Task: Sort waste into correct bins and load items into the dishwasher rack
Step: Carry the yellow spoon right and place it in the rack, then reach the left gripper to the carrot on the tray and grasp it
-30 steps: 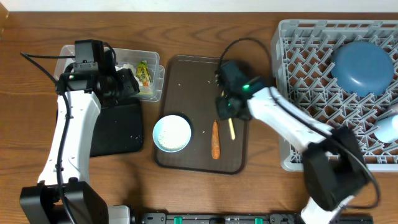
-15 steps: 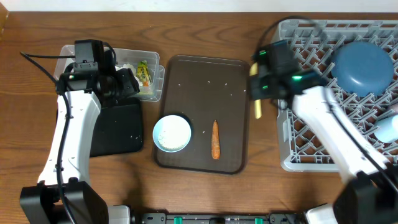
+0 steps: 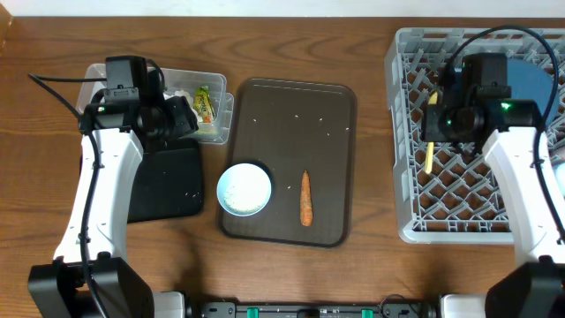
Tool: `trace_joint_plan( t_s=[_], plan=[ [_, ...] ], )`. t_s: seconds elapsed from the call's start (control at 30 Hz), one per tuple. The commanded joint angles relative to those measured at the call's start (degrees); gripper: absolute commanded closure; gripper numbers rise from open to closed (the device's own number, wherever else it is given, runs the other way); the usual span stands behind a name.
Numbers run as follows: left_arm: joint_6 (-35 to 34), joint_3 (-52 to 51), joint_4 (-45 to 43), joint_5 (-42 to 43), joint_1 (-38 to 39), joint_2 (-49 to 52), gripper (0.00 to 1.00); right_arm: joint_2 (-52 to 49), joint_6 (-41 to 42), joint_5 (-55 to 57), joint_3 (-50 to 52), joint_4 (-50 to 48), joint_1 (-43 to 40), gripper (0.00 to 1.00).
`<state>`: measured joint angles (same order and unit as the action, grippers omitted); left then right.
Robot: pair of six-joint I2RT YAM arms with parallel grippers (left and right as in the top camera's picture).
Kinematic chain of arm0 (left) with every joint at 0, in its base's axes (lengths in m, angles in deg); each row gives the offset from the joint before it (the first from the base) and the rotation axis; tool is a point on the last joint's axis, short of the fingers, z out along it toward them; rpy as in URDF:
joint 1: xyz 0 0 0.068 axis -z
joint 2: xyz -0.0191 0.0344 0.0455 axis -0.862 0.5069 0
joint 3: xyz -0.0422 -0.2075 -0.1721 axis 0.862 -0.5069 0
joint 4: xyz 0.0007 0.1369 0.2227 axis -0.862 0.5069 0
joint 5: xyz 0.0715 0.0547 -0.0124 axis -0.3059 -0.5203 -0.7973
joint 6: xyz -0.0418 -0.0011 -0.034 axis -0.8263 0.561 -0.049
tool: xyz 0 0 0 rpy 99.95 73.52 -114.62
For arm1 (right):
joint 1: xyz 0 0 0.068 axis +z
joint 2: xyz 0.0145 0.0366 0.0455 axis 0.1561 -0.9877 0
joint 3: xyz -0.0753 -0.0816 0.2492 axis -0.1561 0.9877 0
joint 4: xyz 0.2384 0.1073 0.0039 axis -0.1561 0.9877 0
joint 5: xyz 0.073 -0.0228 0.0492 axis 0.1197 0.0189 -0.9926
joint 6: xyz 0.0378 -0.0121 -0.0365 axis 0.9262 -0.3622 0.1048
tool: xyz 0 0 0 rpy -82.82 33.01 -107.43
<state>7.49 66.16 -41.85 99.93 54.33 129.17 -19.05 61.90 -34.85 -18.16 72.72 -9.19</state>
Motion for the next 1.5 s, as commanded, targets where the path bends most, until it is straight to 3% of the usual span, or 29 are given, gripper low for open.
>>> trace_joint_plan(
  t_s=[0.0,0.3,0.5,0.7,0.83,1.07,1.13,1.47],
  plan=[
    [-0.04,-0.57,0.00,-0.79,-0.20,-0.07,0.40,-2.80,-2.97,-1.55,-0.07,0.96,-0.13,0.99],
    [-0.02,-0.57,0.00,-0.79,-0.20,-0.07,0.40,-9.29,-2.95,-3.74,-0.07,3.06,-0.09,0.98],
    [-0.04,-0.57,0.00,-0.76,-0.20,-0.07,0.40,-9.70,-2.97,-3.74,-0.07,2.82,-0.11,0.79],
    [-0.02,-0.57,0.07,-0.76,-0.11,-0.07,0.40,-8.81,-2.95,-3.74,-0.07,2.60,-0.11,0.75],
    [1.14,-0.57,0.52,-0.76,1.31,-0.07,0.40,-6.10,-2.95,-3.74,-0.09,0.52,-0.15,0.67],
    [3.65,-0.57,0.52,-1.64,8.85,-0.07,0.40,-1.51,-2.95,-3.74,-0.09,-3.26,-0.15,0.40],
    [3.65,-0.57,0.55,-2.73,11.39,0.04,0.40,-1.46,-2.95,-3.74,-0.07,-3.74,-0.15,0.36],
    [3.63,-1.51,2.14,-2.91,26.38,3.54,0.40,-1.62,-2.27,-3.76,-0.07,-3.76,-0.13,0.35]
  ],
)
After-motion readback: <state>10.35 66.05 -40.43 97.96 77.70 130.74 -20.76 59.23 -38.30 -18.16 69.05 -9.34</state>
